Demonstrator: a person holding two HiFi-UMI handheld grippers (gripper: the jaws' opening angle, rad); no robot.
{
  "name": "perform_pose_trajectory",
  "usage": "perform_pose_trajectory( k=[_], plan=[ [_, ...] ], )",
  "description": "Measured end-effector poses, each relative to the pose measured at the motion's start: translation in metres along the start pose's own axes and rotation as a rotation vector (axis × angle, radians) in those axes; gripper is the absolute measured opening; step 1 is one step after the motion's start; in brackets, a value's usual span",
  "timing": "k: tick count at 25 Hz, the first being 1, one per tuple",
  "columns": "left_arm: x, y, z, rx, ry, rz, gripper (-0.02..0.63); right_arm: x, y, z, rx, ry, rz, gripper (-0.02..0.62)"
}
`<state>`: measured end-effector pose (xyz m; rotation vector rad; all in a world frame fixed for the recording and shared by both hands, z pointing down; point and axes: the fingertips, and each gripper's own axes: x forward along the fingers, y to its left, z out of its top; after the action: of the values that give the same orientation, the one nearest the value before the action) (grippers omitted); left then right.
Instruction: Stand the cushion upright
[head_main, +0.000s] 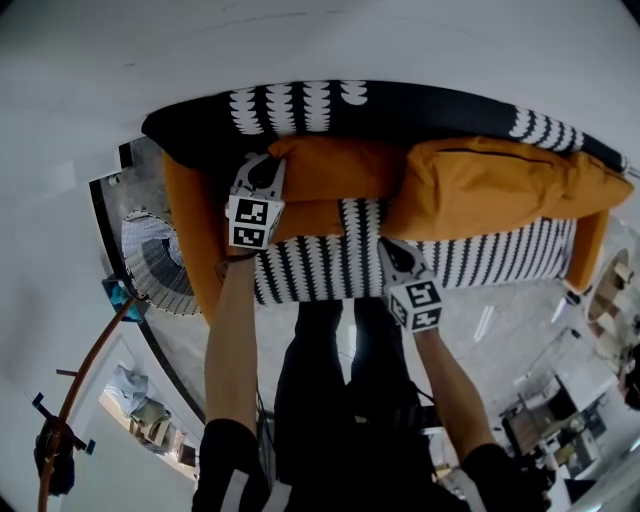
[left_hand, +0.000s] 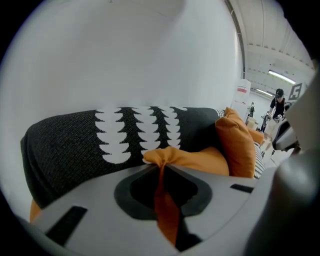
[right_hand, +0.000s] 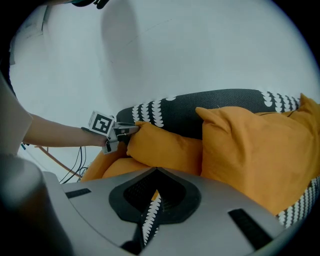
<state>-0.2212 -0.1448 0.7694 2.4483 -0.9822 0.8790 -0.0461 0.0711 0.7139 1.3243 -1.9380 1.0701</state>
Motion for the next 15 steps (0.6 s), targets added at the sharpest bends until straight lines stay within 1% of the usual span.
perform_pose_trajectory(
  k=[7, 12, 15],
  plan=[
    [0.002, -0.005, 0.001, -0.002, 0.013, -0.005, 0.035, 0.017, 0.001, 0.022, 0.004, -0.020, -0.007, -0.005],
    [0.002, -0.007, 0.001, -0.004, 0.015, -0.003, 0.035, 0.042, 0.003, 0.039, 0.026, -0.026, -0.003, -0.005],
    [0.002, -0.008, 0.002, 0.019, 0.012, 0.005, 0.035, 0.056, 0.006, 0.050, 0.023, -0.030, 0.003, -0.005]
  ],
)
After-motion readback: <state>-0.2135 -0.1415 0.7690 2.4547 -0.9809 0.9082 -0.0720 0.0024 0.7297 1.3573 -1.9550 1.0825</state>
